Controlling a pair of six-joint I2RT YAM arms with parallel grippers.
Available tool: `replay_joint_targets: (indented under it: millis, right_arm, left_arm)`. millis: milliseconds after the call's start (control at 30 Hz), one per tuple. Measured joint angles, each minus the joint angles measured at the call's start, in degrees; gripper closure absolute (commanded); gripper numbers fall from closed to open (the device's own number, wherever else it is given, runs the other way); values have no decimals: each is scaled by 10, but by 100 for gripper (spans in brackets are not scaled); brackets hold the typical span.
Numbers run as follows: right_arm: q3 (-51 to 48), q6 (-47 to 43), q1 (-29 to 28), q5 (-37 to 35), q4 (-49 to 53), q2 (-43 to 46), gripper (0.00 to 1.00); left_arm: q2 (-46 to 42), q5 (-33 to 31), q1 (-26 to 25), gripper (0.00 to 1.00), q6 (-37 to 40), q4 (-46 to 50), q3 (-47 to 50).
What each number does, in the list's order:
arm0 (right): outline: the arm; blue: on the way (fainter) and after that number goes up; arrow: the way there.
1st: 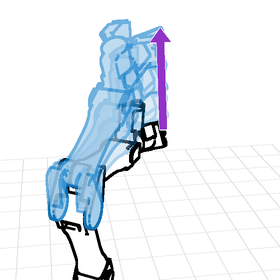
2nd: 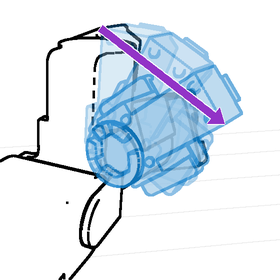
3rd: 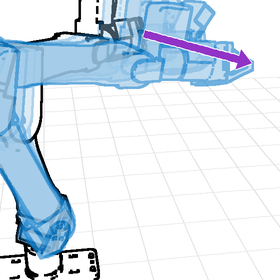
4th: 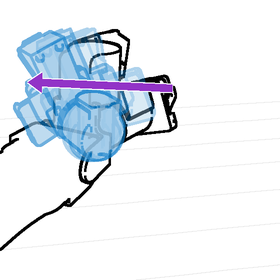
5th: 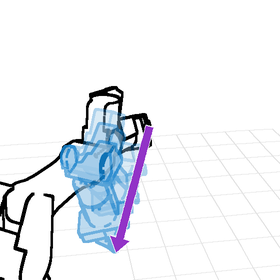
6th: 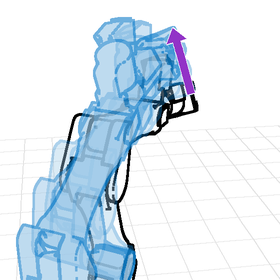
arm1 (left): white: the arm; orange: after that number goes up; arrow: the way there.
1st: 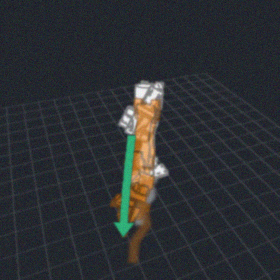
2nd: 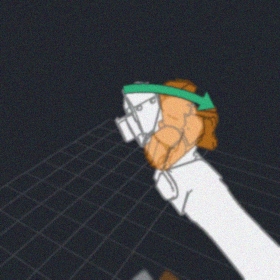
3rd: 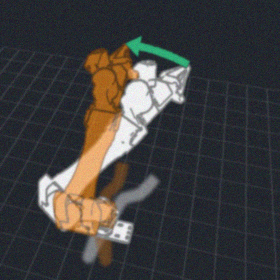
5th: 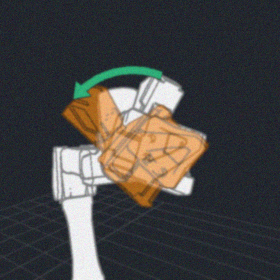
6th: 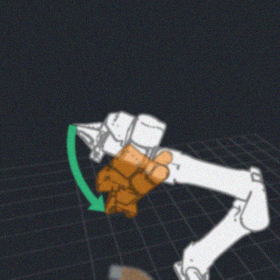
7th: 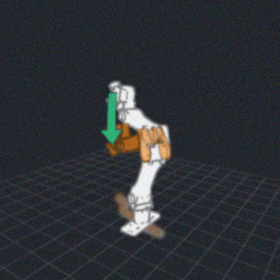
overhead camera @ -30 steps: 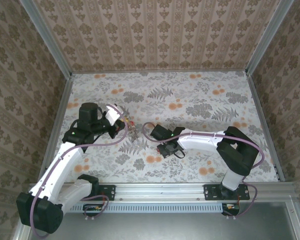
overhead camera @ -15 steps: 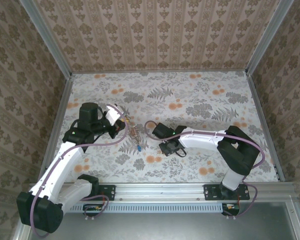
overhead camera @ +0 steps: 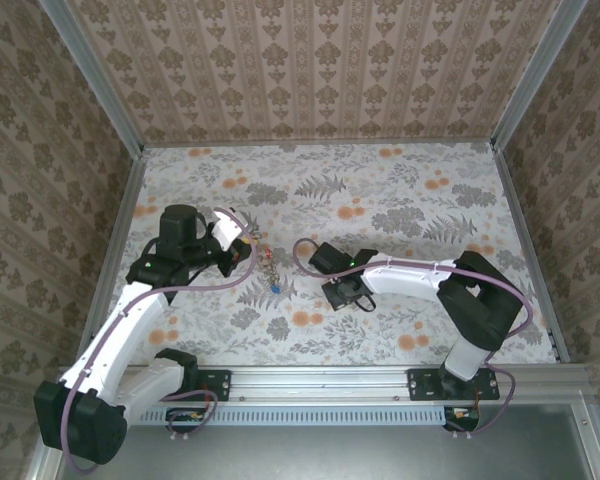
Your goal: Put the keys on the keyring
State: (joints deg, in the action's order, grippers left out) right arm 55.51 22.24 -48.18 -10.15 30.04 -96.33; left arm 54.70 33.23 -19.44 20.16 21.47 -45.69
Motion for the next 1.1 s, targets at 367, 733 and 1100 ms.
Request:
replay_joint_targets:
  millis: [367,733,1100]
  right_arm:
    - [-47,17,84,55,-47,52,93]
    - [-108,44,158,154,-118,72,93]
    - [-136,54,214,225,-162,112,93]
  left_arm:
    - [7,3,0,100,0,0,0]
    - [16,11,0,100,0,9,0]
    - [20,22,0,100,0,17,0]
